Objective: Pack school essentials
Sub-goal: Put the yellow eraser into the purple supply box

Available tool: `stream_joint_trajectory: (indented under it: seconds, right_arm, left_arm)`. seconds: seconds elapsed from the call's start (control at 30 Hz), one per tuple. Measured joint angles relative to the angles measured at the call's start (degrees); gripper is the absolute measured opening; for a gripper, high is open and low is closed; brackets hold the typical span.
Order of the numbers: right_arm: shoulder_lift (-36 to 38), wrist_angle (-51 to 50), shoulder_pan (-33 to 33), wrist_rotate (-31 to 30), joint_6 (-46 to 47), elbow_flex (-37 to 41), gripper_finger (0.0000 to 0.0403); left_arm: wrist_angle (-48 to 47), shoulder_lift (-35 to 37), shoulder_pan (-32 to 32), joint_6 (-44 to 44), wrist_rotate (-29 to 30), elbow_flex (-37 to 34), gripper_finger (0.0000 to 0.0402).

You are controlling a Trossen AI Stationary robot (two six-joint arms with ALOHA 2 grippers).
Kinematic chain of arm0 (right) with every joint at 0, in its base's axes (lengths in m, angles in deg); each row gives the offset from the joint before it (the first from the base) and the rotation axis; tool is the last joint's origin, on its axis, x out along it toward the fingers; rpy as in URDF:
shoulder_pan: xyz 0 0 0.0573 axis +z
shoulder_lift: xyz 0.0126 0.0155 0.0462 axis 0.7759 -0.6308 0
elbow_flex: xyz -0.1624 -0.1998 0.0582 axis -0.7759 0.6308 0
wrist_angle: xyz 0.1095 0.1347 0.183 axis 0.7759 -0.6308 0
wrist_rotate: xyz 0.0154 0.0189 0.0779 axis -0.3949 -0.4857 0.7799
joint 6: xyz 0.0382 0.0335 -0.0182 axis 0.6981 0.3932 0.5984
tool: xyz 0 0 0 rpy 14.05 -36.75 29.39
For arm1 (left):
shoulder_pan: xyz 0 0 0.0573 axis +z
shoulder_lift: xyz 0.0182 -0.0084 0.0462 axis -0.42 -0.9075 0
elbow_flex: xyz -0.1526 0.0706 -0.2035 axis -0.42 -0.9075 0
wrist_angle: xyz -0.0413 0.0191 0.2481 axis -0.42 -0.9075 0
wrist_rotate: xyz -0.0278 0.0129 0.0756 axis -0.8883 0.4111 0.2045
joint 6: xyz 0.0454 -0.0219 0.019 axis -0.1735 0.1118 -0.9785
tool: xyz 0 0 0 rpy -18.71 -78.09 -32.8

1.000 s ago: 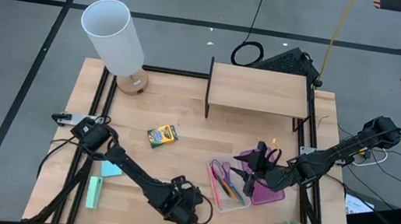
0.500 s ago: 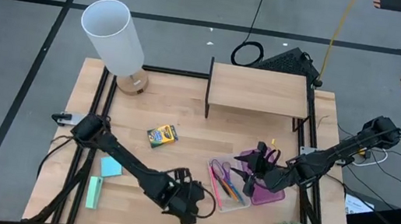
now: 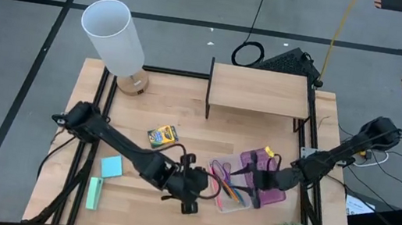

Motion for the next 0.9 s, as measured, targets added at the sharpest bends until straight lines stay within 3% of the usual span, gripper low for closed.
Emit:
stream_joint_trajectory:
  seconds: [0.27, 0.47, 0.67, 0.9]
  right_arm:
    - [-10.96, 9.46, 4.20, -0.51, -27.67, -5.59, 0.0177]
    - [-17.82, 9.82, 5.91, -3.12, -43.56, -13.10, 0.0177]
    - [-23.27, 9.48, 6.01, -7.76, -51.25, -16.95, 0.0177]
    - [-25.04, 9.61, 6.03, -8.12, -56.15, -20.05, 0.0168]
  left_arm:
    - [0.52, 1.80, 0.25, -1.38, -5.37, 0.01, 0.0094]
    - [3.00, 1.68, -0.05, -1.03, -11.85, 0.01, 0.0094]
    - [5.53, 1.68, -0.27, -2.31, -14.76, 0.01, 0.0095]
    - [6.34, 1.68, -0.05, -2.49, -15.68, 0.01, 0.0095]
